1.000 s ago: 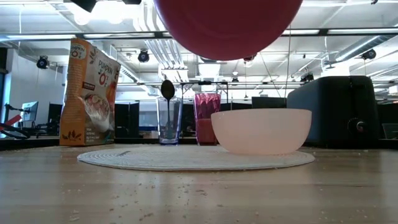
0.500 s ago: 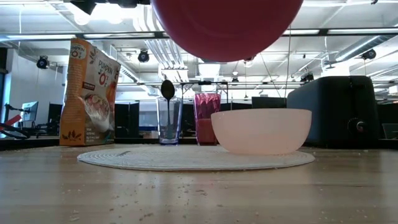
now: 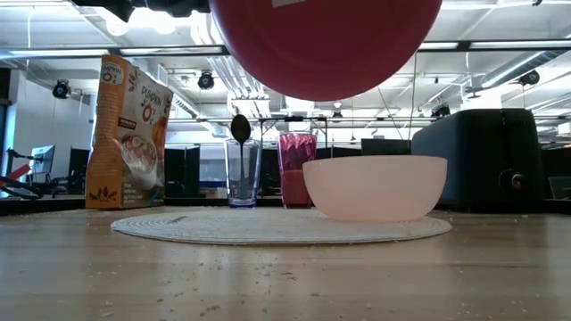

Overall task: Arrange a breakfast setting
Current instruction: Put the pink plate on the table placemat to the left of the orange bowl

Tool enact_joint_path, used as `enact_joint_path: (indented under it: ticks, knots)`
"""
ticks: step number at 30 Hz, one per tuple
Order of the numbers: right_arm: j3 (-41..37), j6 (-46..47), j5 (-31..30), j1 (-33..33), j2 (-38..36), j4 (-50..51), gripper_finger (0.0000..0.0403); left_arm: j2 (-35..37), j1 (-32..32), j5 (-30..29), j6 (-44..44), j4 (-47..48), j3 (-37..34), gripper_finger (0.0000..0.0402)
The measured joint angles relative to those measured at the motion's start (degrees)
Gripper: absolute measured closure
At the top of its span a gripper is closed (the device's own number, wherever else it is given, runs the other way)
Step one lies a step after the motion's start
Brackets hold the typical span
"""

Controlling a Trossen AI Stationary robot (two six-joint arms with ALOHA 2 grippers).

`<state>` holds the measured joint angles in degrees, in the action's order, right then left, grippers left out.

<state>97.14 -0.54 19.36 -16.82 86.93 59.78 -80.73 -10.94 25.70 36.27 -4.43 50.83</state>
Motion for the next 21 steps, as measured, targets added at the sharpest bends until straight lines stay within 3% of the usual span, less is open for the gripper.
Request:
enact_joint_path:
  ticks: [3, 7, 15, 21]
  knots:
    - [0.0, 2.6, -3.7, 0.0, -1.6, 3.4, 0.0277, 0.8, 0.1, -1.5, 0.7, 1.8, 0.0, 0.0397]
    - [0.0, 6.0, -10.1, 0.0, -3.3, 6.6, 0.0271, 3.4, 1.1, -8.2, 1.6, 8.4, 0.1, 0.0397]
    - [0.1, 13.5, -18.4, 0.0, -4.3, 7.7, 0.0271, 4.5, 3.5, -30.1, -3.1, 33.8, 3.6, 0.0397]
    - [0.0, 14.2, -18.4, 0.0, -4.3, 8.0, 0.0280, 2.1, 3.7, -31.1, -7.1, 37.3, 1.0, 0.0397]
